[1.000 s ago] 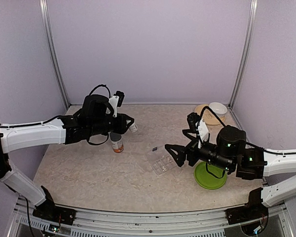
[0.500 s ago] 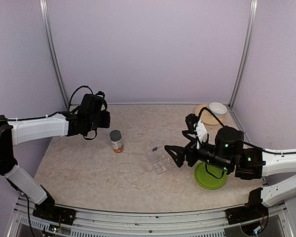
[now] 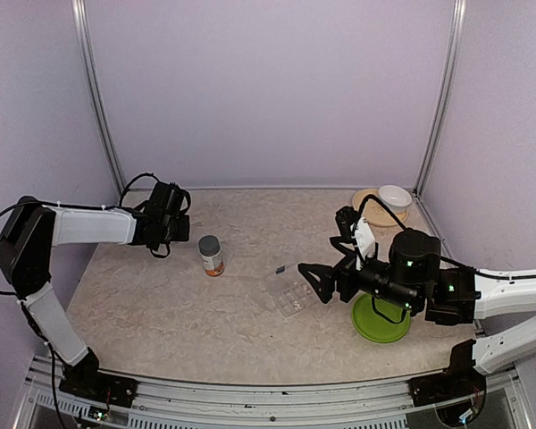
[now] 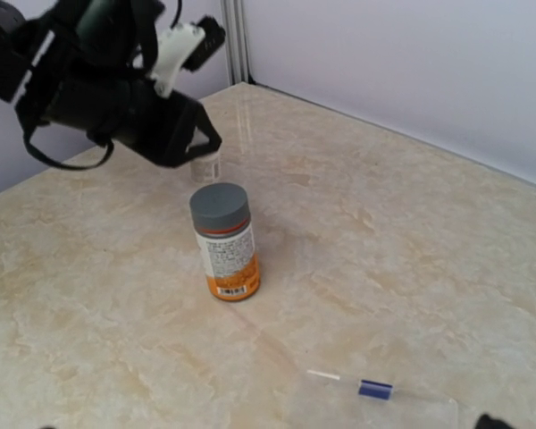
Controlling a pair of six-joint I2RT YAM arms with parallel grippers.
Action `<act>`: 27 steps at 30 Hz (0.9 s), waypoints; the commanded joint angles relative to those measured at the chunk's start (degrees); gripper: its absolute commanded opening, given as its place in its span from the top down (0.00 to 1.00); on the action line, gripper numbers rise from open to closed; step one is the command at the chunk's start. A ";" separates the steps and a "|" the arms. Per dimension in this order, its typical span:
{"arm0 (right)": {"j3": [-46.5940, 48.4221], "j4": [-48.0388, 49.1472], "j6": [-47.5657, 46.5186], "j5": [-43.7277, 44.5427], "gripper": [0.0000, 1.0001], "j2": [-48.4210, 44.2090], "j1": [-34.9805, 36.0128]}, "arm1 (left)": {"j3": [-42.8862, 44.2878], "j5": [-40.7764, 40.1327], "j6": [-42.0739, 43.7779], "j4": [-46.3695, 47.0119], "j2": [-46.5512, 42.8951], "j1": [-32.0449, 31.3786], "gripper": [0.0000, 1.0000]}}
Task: Sort the pills into containers
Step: Place the pill bottle at the center of the board.
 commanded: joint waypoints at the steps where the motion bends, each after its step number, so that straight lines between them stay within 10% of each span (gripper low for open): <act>1: -0.77 0.26 0.44 0.52 0.00 0.52 -0.43 | -1.62 1.32 -0.65 3.15 2.19 0.87 0.89; 27: -0.63 0.07 0.75 0.51 0.00 1.03 -0.77 | -3.05 5.20 -2.12 4.34 2.89 2.59 0.49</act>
